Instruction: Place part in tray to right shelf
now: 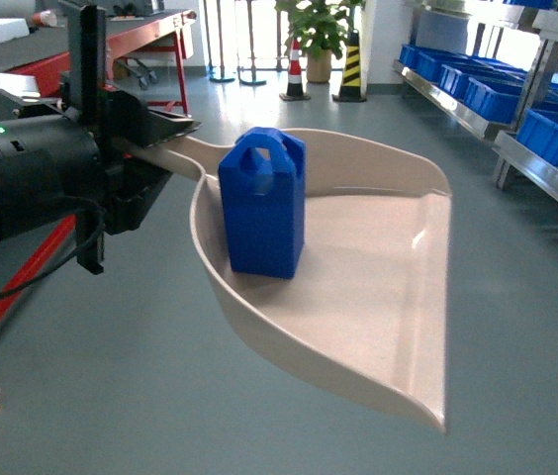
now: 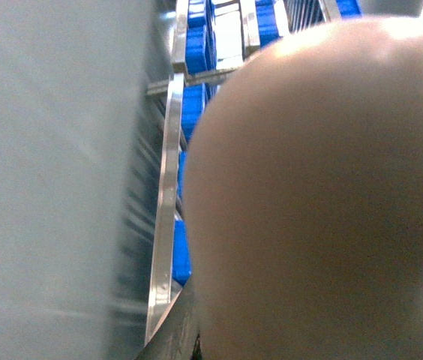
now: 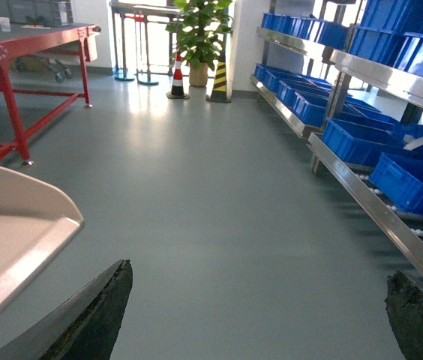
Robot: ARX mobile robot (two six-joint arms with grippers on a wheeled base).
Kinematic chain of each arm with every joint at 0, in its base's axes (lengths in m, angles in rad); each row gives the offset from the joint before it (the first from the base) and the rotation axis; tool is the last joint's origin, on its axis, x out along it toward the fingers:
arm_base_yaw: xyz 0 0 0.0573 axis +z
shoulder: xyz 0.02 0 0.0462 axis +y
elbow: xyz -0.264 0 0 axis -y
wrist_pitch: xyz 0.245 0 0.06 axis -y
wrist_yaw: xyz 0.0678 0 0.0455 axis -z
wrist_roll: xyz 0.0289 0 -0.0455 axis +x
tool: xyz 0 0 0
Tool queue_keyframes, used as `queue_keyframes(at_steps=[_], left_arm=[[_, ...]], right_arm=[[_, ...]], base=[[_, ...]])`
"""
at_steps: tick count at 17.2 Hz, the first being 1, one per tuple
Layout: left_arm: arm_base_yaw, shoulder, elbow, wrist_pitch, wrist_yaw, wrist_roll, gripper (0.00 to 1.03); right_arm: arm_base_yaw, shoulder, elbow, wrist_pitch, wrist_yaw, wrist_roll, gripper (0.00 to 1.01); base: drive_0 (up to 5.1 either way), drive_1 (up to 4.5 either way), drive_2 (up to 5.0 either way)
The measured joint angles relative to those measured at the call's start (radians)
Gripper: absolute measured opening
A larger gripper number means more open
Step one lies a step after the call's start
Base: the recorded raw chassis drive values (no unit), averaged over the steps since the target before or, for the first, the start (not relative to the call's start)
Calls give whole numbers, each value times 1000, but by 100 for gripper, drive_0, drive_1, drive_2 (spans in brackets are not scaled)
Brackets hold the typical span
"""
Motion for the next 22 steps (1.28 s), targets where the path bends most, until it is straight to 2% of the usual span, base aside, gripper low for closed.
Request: queue_keyframes(at_steps=[1, 5, 22], left_arm=[[-5, 0, 0, -6, 15, 0, 19], [14, 0, 0, -7, -4, 1, 19], [14, 0, -1, -5, -3, 2, 19]], right_arm=[[0, 0, 0, 0, -1, 0, 98], [1, 2, 0, 0, -1, 0, 98], [0, 2, 0, 1, -1, 0, 98]], base=[[3, 436, -431], [18, 450, -414], [5, 435, -425]])
